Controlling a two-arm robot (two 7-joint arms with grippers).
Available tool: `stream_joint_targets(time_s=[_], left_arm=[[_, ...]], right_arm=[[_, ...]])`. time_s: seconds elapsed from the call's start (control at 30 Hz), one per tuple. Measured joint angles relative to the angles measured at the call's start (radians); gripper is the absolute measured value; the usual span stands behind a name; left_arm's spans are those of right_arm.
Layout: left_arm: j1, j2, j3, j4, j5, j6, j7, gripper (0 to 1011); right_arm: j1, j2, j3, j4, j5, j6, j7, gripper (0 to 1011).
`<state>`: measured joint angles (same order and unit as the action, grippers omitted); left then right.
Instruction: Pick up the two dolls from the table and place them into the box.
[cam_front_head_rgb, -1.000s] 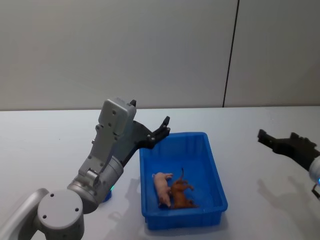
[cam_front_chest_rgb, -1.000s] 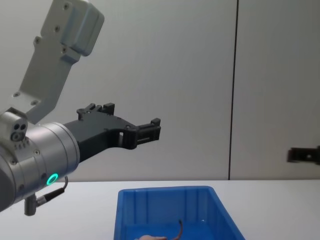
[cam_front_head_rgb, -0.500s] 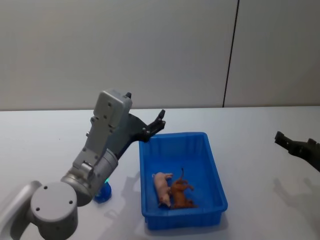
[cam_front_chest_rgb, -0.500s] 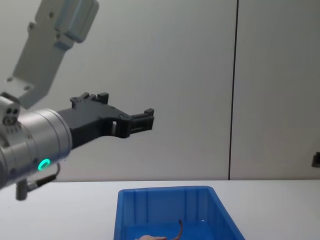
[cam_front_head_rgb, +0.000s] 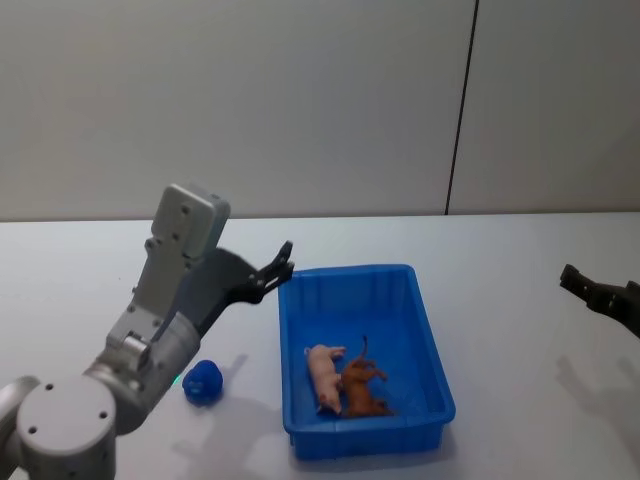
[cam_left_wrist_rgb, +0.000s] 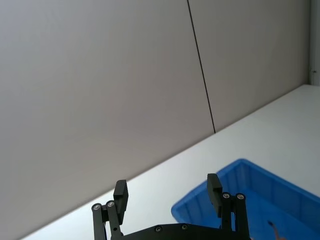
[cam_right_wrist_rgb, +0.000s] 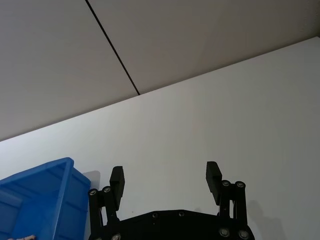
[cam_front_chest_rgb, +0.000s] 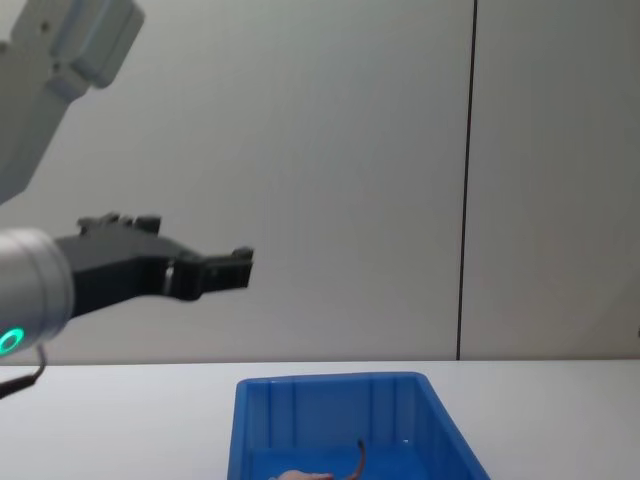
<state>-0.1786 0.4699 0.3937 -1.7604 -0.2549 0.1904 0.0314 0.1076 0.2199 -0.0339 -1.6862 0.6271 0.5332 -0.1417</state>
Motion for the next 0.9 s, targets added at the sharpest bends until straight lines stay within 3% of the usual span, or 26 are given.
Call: stream_joint_targets(time_s=[0.43,0.9], left_arm=[[0.110,0.069,-0.023,-0.096,-0.129,0.145,0.083,1001],[0.187,0.102,-0.042,-0.114,-0.241,0.259,0.143,1001]], right_arm=[[-0.001,0.001,0.003,0.001,0.007,-0.001,-0.008,1001],[-0.002,0.001,0.005,0.001,0.009,-0.001,-0.010,1001]])
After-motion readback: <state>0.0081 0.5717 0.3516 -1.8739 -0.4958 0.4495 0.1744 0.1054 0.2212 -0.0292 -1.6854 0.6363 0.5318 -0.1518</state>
